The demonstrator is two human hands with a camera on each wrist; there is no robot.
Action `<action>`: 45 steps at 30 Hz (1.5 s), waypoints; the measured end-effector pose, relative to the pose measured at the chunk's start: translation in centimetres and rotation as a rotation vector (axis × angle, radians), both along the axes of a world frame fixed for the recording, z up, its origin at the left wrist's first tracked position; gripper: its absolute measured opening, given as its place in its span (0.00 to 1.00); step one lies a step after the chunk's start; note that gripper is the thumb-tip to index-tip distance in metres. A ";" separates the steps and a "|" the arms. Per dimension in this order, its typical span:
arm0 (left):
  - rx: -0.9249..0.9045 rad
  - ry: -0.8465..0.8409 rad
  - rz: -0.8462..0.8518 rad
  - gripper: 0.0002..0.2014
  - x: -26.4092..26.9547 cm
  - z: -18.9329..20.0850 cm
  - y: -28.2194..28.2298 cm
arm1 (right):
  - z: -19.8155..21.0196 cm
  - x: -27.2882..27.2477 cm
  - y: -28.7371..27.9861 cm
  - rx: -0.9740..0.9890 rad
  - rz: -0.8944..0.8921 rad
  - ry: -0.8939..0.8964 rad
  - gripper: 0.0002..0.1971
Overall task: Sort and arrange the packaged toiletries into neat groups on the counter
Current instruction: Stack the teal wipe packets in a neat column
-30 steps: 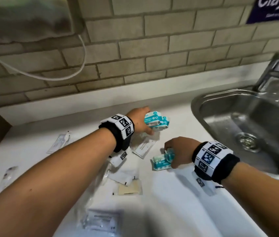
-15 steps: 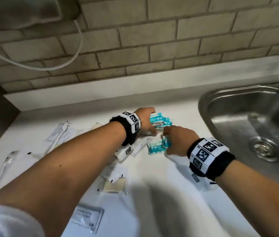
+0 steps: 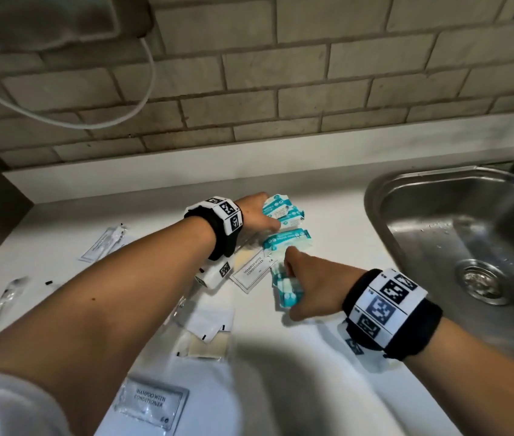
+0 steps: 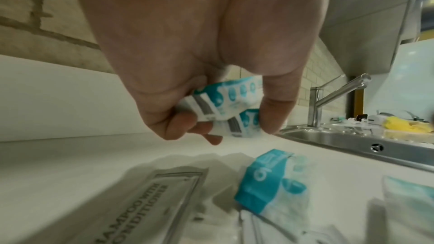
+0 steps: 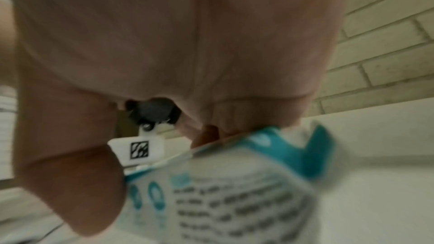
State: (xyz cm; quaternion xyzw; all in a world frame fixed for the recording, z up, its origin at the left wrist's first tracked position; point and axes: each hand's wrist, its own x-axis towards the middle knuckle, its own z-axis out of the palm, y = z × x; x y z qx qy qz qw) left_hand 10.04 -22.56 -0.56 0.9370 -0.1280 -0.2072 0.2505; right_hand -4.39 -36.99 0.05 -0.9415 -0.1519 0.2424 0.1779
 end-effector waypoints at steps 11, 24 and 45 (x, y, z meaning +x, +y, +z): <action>0.003 0.011 -0.027 0.14 1.1 -1.1 -0.4 | -1.5 0.1 -0.3 -0.080 0.086 -0.131 0.22; 0.026 0.139 -0.113 0.13 0.7 -0.7 -1.3 | 0.1 2.6 -1.6 -0.004 -0.067 -0.088 0.17; -0.062 0.098 -0.134 0.13 2.1 -1.5 -1.1 | -1.1 3.2 -2.0 -0.123 -0.032 -0.145 0.24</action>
